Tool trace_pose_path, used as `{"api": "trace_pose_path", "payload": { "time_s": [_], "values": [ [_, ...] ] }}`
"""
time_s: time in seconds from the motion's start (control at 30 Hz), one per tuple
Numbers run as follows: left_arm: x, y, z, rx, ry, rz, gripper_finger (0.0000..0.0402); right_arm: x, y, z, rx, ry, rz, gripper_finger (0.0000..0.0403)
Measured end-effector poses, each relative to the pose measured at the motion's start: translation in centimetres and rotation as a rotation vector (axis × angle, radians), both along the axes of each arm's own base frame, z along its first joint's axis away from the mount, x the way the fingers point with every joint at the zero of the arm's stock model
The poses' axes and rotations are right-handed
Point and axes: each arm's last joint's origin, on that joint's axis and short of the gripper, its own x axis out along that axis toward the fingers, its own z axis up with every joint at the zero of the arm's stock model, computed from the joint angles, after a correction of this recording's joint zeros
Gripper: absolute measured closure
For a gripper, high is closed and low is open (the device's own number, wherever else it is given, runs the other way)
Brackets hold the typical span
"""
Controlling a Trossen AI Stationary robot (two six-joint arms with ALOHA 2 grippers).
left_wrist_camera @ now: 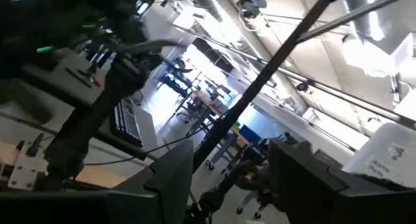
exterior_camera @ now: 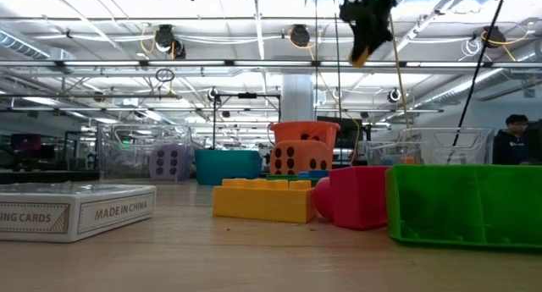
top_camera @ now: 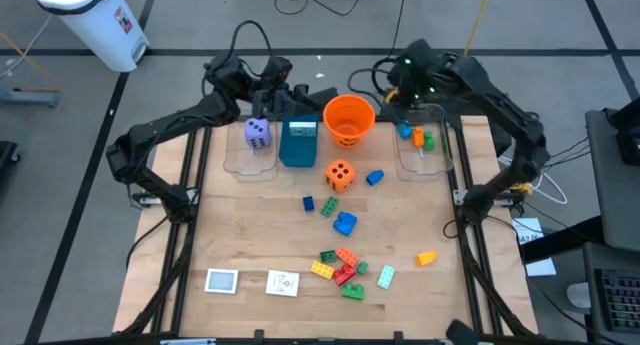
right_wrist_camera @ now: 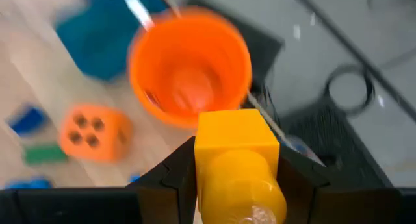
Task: Pick & Place Toys
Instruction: Put the yellow game piece into the right transparent bin
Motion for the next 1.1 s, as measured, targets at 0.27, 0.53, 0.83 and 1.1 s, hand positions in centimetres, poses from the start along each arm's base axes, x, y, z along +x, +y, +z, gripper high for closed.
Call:
{"api": "trace_pose_path", "payload": {
  "time_s": [0.27, 0.53, 0.83, 1.1],
  "values": [
    [-0.5, -0.4, 0.6, 0.014, -0.013, -0.019, 0.0192, -0.1, -4.3, -4.7, 0.175, 0.260, 0.007, 0.0264],
    [-0.2, -1.2, 0.6, 0.016, -0.015, -0.047, 0.0192, -0.9, -7.1, -7.2, 0.250, 0.294, -0.096, 0.0264],
    [0.4, -2.4, 0.6, 0.035, -0.027, -0.084, 0.0192, -2.4, -6.5, -11.6, 0.328, 0.284, -0.275, 0.0264],
    [0.4, -2.4, 0.6, 0.035, -0.029, -0.081, 0.0192, -3.9, -4.7, -14.7, 0.306, 0.239, -0.376, 0.0264]
  ]
}}
